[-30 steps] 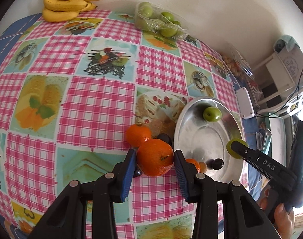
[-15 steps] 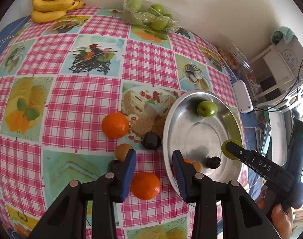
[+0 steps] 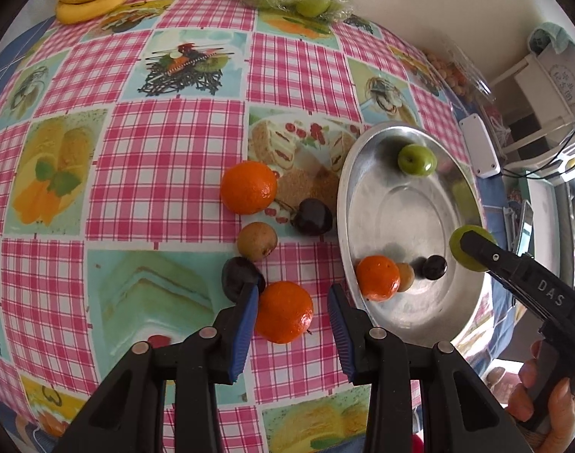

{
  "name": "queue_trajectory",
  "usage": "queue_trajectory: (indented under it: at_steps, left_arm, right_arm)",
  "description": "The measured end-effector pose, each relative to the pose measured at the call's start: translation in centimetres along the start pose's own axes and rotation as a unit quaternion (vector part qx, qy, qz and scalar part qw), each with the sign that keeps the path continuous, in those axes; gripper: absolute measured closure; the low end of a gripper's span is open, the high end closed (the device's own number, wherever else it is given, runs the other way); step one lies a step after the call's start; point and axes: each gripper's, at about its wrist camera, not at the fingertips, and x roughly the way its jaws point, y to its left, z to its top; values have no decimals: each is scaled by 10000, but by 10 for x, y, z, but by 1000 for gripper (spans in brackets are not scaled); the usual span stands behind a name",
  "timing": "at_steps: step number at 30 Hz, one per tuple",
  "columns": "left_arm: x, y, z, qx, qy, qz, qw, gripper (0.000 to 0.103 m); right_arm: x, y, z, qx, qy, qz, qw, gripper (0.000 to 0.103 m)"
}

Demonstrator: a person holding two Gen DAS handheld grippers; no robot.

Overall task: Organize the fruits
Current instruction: 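Carry the green fruit over the steel bowl with the right tool while the left tool lifts the tangerine, then drop the tangerine into the bowl with the left tool while the right tool releases the green fruit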

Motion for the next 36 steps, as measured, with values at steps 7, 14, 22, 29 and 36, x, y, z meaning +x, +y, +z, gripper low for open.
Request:
queue_trajectory:
  at_steps: [7,14,22,29,36]
  left_arm:
    - [2,-3,-2,186,43,131,9997,63]
    - [4,-10,-2,467,17,357,9983,63]
    - [6,-22,-3,917,-67,568,9941,74]
    - [4,-21,-1,861,-93,501,9950,84]
    - [-3,-19,-8,731,223,-369,9964,83]
  right_arm:
    - [-5,7,-8,-139,-10,22,9999,63]
    - [-3,9,-8,-156,9,45,9999,63]
    - [-3,8,-7,-143,21,89,9999,63]
    - [-3,6,-7,-111,28,133,9998,63]
    - [-3,6,-7,-94,33,165,9998,63]
